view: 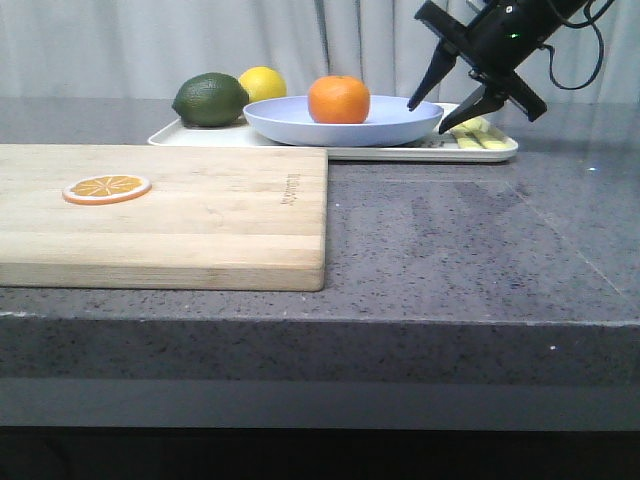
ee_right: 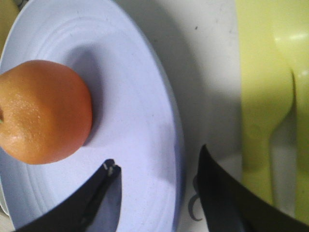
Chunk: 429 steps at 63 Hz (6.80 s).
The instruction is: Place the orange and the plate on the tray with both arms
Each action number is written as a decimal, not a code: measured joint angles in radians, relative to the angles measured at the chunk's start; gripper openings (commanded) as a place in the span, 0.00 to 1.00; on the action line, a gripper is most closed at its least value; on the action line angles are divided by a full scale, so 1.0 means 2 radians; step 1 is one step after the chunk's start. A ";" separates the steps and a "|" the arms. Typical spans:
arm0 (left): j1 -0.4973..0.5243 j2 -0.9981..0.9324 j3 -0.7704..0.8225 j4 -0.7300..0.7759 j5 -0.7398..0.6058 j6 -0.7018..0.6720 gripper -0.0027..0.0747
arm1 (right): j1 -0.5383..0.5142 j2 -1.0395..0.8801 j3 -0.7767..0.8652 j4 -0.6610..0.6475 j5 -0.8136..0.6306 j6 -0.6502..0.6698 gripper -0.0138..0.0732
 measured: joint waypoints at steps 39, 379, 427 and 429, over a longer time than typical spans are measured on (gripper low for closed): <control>0.000 0.000 0.000 0.000 0.001 0.000 0.81 | 0.001 -0.156 0.000 -0.092 0.039 -0.057 0.64; 0.288 -0.390 0.472 -0.024 -0.428 0.000 0.01 | 0.016 -1.022 0.758 -0.281 0.031 -0.104 0.02; 0.288 -0.390 0.472 -0.024 -0.428 0.000 0.01 | 0.016 -1.024 0.849 -0.295 -0.168 -0.104 0.02; 0.288 -0.390 0.472 -0.024 -0.428 0.000 0.01 | 0.016 -1.027 0.870 -0.295 -0.206 -0.104 0.02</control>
